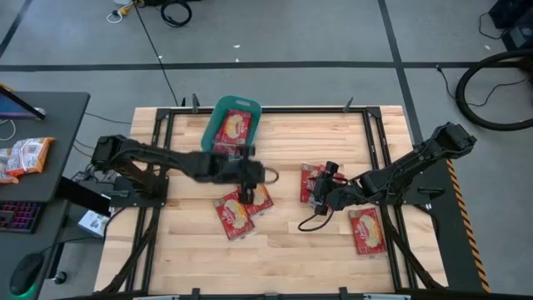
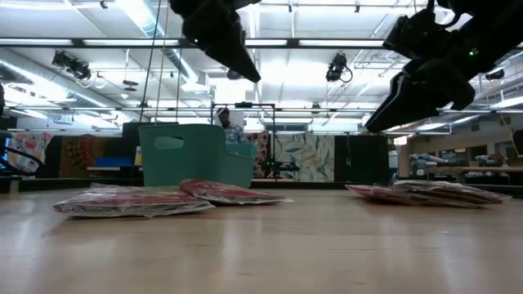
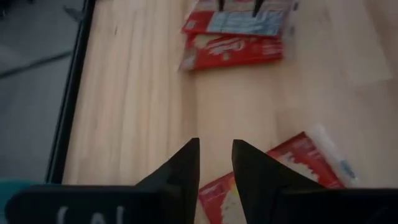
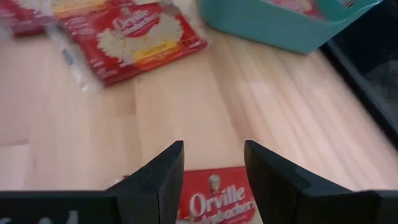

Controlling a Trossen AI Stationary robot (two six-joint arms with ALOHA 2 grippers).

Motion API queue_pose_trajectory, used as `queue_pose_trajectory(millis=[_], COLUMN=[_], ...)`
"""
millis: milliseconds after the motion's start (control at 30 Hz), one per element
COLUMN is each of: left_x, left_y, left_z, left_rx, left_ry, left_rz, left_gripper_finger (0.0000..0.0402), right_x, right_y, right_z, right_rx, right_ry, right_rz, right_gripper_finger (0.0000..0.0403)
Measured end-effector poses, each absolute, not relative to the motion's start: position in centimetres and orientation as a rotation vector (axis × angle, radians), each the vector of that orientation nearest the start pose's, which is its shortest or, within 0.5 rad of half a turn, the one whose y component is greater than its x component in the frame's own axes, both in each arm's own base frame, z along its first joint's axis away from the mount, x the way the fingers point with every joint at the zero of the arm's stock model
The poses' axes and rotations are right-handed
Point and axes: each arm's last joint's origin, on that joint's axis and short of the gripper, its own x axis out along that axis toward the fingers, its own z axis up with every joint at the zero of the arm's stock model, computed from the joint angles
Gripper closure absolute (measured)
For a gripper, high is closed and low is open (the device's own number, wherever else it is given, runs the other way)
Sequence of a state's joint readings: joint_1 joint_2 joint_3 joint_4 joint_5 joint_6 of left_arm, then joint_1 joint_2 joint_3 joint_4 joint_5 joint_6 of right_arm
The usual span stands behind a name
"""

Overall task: Sort popcorn bags into baskets
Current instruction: Put the red popcorn bag into the green bin

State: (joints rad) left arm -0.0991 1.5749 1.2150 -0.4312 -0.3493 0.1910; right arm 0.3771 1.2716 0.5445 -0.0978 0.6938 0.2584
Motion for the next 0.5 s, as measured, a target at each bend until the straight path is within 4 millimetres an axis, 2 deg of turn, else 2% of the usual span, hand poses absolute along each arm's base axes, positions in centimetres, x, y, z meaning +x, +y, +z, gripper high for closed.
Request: queue_pose_trajectory(millis=[233, 367, 500], left_x=[33.4, 32.9, 31.7], left_y=[-5.0, -5.4, -5.1], left_z=[24.2, 22.4, 20.9], left_rx=[0.414, 0.446, 0.461], left_ry=[0.678, 0.648, 0.64], left_rz=[0.127, 0.107, 0.107], left_gripper_finger=[0.0312, 0.0313, 0.0313], right_x=[22.1, 22.7, 23.4], right_y=[6.3, 6.5, 6.9], right_z=[18.4, 19.0, 18.5], right_rx=[-0.098, -0.113, -0.194], right_ry=[0.857, 1.018, 1.226], right_rz=[-0.291, -0.284, -0.25], right_gripper_finger=[0.0229, 0.0229, 0.0229])
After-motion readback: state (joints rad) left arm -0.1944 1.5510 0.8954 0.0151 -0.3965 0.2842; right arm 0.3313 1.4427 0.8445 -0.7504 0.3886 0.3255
